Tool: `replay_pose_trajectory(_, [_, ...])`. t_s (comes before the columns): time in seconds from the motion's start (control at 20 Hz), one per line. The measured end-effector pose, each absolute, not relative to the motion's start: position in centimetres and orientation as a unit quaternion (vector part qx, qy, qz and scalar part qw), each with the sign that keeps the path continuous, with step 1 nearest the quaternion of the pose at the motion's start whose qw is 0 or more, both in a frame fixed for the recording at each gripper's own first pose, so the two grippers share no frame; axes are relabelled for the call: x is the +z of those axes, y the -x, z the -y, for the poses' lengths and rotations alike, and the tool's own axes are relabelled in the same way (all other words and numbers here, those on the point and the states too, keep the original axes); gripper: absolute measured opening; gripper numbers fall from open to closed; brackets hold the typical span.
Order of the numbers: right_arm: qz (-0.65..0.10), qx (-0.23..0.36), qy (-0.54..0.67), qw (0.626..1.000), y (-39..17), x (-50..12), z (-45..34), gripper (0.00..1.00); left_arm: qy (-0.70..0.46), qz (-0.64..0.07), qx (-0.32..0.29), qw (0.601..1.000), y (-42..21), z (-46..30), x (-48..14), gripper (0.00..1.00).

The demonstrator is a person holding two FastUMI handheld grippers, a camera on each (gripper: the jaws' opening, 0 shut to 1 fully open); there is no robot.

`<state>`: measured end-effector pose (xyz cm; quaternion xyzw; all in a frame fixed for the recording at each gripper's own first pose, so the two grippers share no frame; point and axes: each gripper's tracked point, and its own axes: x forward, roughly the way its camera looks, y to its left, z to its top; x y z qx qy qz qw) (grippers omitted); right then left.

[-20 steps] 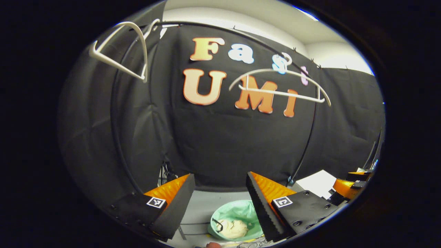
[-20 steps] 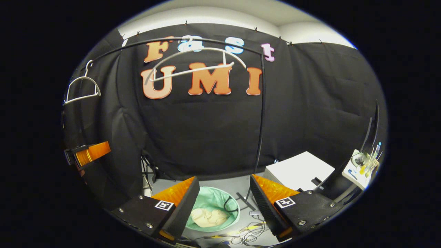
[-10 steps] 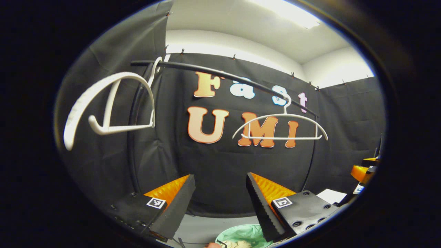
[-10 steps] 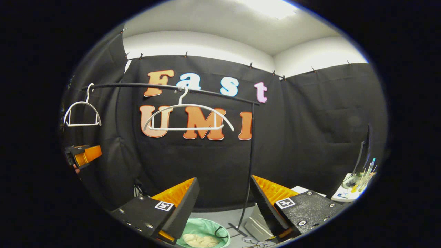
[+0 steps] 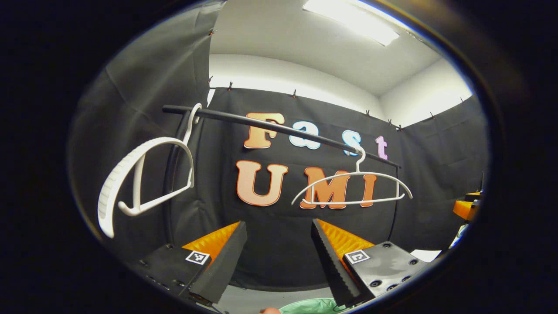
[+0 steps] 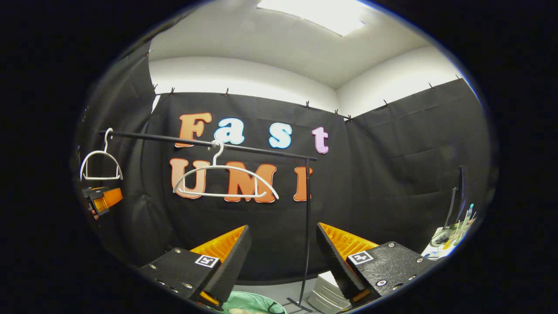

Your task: Grasp the clothes on the hanger with both hands and then place them into the laundry hamper below.

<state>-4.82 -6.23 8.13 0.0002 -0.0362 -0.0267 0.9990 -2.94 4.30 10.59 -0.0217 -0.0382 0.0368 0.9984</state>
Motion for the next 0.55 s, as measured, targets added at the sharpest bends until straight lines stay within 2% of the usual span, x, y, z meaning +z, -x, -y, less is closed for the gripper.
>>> replay_pose_trajectory(0.05, [0.037,-0.030,0.002,0.999,4.7,8.1,6.5,0.92,0.019,0.039,0.036,0.998,2.7,-4.1,10.6,0.94])
replay_pose_trajectory(0.1, [0.036,-0.031,0.006,0.999,4.5,7.8,6.7,0.84,0.017,0.038,0.036,0.998,2.7,-4.0,10.3,0.97])
replay_pose_trajectory(0.15, [0.037,-0.032,0.011,0.999,4.5,7.8,6.9,0.92,0.019,0.040,0.035,0.998,2.7,-3.8,10.3,0.97])
replay_pose_trajectory(0.2, [0.037,-0.031,0.015,0.999,4.5,8.0,7.0,0.92,0.023,0.042,0.031,0.998,2.7,-3.4,10.3,0.94])
replay_pose_trajectory(0.45, [0.044,-0.021,0.009,0.999,4.6,8.4,6.8,0.92,0.046,0.045,0.022,0.998,3.0,-2.6,10.0,0.97])
replay_pose_trajectory(0.5, [0.043,-0.022,0.008,0.999,4.5,8.3,7.0,0.84,0.047,0.044,0.019,0.998,3.0,-2.4,9.8,0.94])
replay_pose_trajectory(0.55, [0.044,-0.022,0.008,0.999,4.5,8.3,7.1,0.84,0.045,0.045,0.019,0.998,2.9,-2.3,9.8,0.97])
